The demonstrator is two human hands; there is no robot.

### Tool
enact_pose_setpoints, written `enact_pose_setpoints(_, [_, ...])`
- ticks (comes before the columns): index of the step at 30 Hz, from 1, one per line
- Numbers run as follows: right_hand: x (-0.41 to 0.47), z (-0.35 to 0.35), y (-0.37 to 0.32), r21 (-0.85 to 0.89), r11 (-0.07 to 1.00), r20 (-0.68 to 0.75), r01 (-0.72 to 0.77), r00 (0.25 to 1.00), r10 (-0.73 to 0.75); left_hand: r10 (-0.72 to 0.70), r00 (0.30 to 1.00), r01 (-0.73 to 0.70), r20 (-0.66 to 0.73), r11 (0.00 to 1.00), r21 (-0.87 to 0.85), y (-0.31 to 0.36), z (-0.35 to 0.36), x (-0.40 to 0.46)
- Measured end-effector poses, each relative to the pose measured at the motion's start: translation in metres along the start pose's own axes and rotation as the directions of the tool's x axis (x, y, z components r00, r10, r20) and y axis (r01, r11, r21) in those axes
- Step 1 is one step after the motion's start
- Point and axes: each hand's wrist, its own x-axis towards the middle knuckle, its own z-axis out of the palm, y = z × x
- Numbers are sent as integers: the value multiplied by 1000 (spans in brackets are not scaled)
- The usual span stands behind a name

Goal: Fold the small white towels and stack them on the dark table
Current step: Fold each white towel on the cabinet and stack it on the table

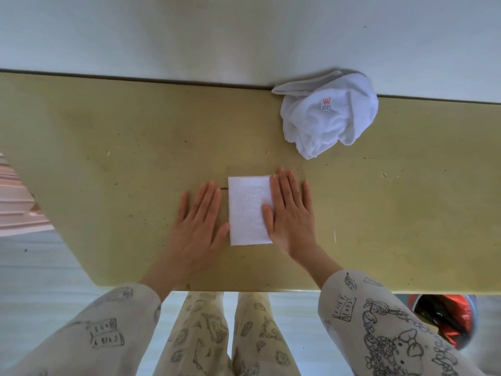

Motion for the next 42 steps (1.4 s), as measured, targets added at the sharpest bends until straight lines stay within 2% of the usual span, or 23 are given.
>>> enact_pose_setpoints(4, [0, 1, -1, -2, 1000, -8, 2, 1000, -2, 44, 998, -49, -38, 992, -119, 33, 10, -17])
enact_pose_setpoints(11, [-1, 2, -1, -5, 1000, -11, 2, 1000, -2, -63, 994, 40, -95, 973, -226, 50, 18, -18])
enact_pose_setpoints(18, [0, 4, 0, -14, 1000, -21, 6, 1000, -7, -164, 978, 125, -128, 954, -271, 67, 19, -8])
enact_pose_setpoints(24, [0, 3, 0, -16, 1000, -16, 4, 1000, -5, -207, 967, 167, -151, 957, -238, 64, 21, -14])
enact_pose_setpoints(29, [-1, 2, 0, -14, 1000, 11, 2, 1000, -2, -172, 976, 147, -135, 974, -173, 53, 22, -19])
enact_pose_setpoints(32, [-1, 1, 0, -15, 1000, 27, 0, 1000, 1, -151, 985, 137, -79, 978, -160, 43, 21, -23])
enact_pose_setpoints(36, [-1, -1, -1, -10, 1000, 31, -1, 1000, 1, -74, 997, 74, -2, 996, -50, 11, 17, -37])
enact_pose_setpoints(39, [-1, -1, -1, -19, 1000, 47, -2, 999, 3, -45, 999, 46, 16, 997, -63, 5, 9, -38])
enact_pose_setpoints(42, [-2, -3, -2, -18, 1000, 55, -1, 998, 2, 1, 1000, -4, -23, 995, -101, 22, 4, -24])
